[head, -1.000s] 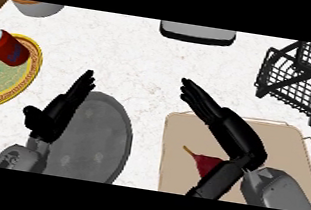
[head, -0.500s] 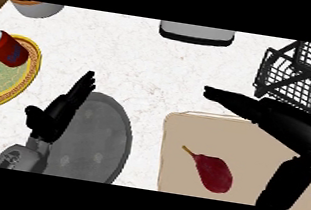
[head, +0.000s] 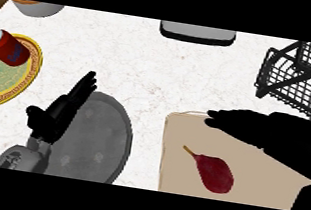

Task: Pick the pear from the tray and place it in the tiered basket

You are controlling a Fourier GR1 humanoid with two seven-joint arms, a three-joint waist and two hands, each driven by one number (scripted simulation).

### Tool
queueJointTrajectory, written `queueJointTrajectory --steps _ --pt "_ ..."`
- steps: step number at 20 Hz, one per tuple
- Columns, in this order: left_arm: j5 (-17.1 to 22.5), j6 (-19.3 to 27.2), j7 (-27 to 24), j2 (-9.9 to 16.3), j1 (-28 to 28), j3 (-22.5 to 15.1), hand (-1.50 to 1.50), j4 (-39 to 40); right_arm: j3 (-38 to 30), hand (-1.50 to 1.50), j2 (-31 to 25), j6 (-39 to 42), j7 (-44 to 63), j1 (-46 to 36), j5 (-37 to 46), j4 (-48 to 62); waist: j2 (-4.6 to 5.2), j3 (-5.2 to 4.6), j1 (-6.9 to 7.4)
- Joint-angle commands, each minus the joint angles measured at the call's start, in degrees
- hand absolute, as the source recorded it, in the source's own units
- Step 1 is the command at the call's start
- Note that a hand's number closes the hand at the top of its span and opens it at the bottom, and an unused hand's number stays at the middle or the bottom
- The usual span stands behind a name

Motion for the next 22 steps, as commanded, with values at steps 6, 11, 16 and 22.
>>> queueJointTrajectory --steps 6,11,16,22 --pt "-1.0 -2.0 0.7 -1.1 0.7 1.6 0.0 -1.4 -0.4 -1.5 9.8 -2.7 6.6 4.4 13.4 -2.0 0.12 0.05 0.32" --pt "-2.5 -1.5 0.4 -1.9 -0.3 2.1 0.0 -0.5 5.1 -1.5 11.5 -0.8 3.6 8.0 25.1 3.1 0.21 0.07 0.42" --pt "-5.0 -1.0 -0.2 -4.6 -0.4 2.5 0.0 1.0 1.6 -1.5 13.6 3.0 0.2 13.8 27.4 2.1 0.13 0.06 0.07" --pt "-3.9 -5.3 -1.1 -3.0 1.1 5.4 0.0 0.7 2.8 -1.5 20.4 0.7 -3.5 13.0 36.9 9.8 0.17 0.06 0.37"
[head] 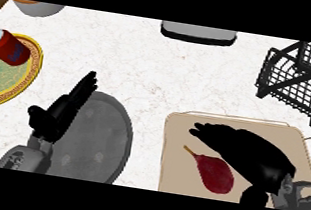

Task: Pick the pear from the tray and place it in the tiered basket

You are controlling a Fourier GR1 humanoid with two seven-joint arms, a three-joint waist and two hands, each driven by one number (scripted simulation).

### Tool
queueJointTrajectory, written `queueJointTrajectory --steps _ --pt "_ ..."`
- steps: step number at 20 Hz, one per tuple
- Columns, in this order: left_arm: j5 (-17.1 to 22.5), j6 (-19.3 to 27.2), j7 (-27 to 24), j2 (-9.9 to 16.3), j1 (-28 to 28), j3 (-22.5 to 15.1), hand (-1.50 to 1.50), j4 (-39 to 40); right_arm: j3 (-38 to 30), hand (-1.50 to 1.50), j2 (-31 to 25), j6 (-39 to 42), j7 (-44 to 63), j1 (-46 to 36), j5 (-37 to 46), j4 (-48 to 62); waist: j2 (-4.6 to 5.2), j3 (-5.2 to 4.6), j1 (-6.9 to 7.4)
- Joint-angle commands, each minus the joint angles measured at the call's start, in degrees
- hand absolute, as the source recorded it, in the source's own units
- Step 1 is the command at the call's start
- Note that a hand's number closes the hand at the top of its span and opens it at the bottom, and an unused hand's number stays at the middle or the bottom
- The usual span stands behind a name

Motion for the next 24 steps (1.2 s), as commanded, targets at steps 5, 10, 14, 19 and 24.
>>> queueJointTrajectory --steps 5,10,14,19,24 --pt "-1.7 -1.2 -1.7 -0.8 -0.9 2.6 0.0 2.5 1.6 -1.5 4.0 -4.3 -8.4 3.8 13.1 9.7 0.05 0.01 -0.05" --pt "-1.3 -2.7 4.6 -1.6 -1.2 3.5 0.0 -2.8 -0.9 -1.5 6.6 -1.0 -11.7 3.5 16.5 12.6 -0.01 0.0 0.02" --pt "-4.2 -1.5 2.5 -4.3 0.2 2.6 0.0 -1.5 -3.8 -1.5 7.6 0.5 -15.1 3.6 18.7 13.9 -0.01 0.0 -0.06" --pt "-3.8 -3.7 4.1 -3.3 1.4 4.2 0.0 -4.9 -2.2 -1.5 8.2 -1.1 -17.7 9.0 23.3 12.1 -0.04 0.0 -0.11" --pt "-5.2 -2.9 1.9 -4.1 1.6 3.5 0.0 -1.9 -3.2 1.5 15.4 -6.2 -20.9 7.2 20.2 15.3 0.0 0.0 -0.09"
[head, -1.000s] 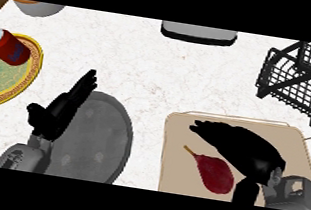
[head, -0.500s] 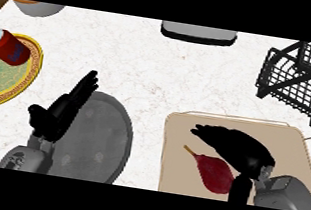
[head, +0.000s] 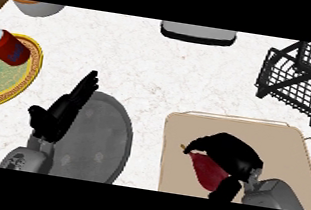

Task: Pick the pear from the tray and place it in the tiered basket

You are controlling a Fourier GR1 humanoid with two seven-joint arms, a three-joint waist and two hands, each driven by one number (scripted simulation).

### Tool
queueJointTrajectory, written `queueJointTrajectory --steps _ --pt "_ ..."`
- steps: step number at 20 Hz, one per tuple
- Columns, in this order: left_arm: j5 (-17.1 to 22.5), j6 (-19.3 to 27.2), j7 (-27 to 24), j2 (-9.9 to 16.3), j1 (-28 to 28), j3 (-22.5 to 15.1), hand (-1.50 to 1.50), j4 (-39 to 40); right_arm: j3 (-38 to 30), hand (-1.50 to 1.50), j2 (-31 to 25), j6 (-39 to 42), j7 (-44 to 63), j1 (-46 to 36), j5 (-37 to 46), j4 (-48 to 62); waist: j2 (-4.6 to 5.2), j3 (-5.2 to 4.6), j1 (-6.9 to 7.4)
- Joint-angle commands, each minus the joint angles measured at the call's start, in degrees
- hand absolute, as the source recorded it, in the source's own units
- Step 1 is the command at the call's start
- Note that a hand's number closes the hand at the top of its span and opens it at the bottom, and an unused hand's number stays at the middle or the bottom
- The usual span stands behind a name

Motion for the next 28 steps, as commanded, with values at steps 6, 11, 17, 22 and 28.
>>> queueJointTrajectory --steps 6,11,17,22,28 --pt "-0.6 -1.6 2.1 -0.1 -0.4 1.9 0.0 -1.3 -1.8 1.5 4.1 -2.8 -6.6 0.5 2.9 0.1 0.0 0.03 -0.03" --pt "-2.0 -1.2 -1.4 -2.0 0.4 2.1 0.0 0.2 -1.4 1.5 6.5 -4.8 -7.5 2.3 6.2 -0.7 0.01 0.02 -0.05" --pt "-1.5 -0.1 -1.6 -1.5 2.0 3.1 0.0 0.2 -22.0 1.5 -10.2 -10.3 -5.4 7.1 6.3 -0.3 -0.41 0.11 -4.1" --pt "-0.7 1.2 -1.2 -0.7 1.3 5.6 0.0 0.2 -42.4 1.5 -19.8 -18.4 -2.4 7.5 5.8 9.2 0.05 0.49 -7.25" --pt "-0.8 -0.8 -1.2 -0.5 1.3 4.2 0.0 0.4 -63.6 1.5 -24.1 -18.0 -14.5 4.0 -13.6 20.6 -0.23 0.34 -3.71"
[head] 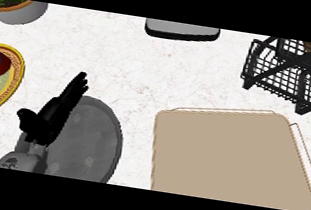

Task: Pick the pear from the tray and place it in the tiered basket

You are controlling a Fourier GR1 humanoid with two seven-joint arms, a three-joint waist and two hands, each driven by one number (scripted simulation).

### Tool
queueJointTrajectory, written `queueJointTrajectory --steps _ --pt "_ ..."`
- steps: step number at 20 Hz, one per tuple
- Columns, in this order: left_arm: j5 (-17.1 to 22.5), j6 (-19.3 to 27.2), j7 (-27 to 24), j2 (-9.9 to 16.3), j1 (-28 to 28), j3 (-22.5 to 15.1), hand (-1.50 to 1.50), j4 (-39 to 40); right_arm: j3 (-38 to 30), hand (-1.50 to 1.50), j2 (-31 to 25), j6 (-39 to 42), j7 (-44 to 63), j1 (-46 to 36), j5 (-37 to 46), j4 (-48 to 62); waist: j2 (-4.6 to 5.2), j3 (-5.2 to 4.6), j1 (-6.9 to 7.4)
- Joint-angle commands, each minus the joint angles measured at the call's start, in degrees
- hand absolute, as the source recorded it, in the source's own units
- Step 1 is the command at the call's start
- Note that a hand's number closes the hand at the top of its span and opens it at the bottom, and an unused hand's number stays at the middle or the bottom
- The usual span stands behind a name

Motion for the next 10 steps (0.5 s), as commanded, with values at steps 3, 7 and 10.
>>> queueJointTrajectory --steps 3,7,10 --pt "-0.6 -1.6 -1.4 0.0 -0.2 -1.4 0.0 0.6 -17.4 1.5 -10.6 1.8 -12.8 -3.2 -12.0 13.3 0.25 -0.18 3.45" --pt "-1.3 -1.3 0.1 -1.6 -3.9 -2.4 0.0 3.4 -16.9 1.5 -19.5 7.0 -9.8 -13.0 -13.4 20.7 0.48 -0.34 5.13" --pt "-2.2 -1.1 0.7 -0.9 -2.2 -2.5 0.0 -0.2 -13.6 1.5 -20.1 5.1 -11.4 -15.4 -11.9 24.7 0.3 -0.33 5.28"
